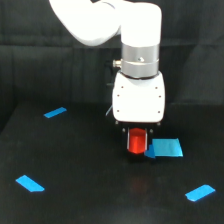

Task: Pick up the red object from the table

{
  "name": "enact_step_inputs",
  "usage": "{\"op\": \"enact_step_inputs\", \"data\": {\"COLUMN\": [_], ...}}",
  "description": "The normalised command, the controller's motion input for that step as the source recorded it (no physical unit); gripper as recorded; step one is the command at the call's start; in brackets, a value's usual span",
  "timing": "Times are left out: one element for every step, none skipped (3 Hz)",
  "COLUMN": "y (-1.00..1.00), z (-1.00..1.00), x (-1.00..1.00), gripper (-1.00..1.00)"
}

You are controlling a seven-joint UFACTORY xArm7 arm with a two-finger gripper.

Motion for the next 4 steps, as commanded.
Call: {"op": "enact_step_inputs", "data": {"y": [-0.07, -0.02, 0.07, 0.12], "z": [0.96, 0.97, 0.9, 0.94], "x": [-0.04, 0.1, 0.0, 0.09], "gripper": [-1.0, -1.0, -0.99, -0.96]}}
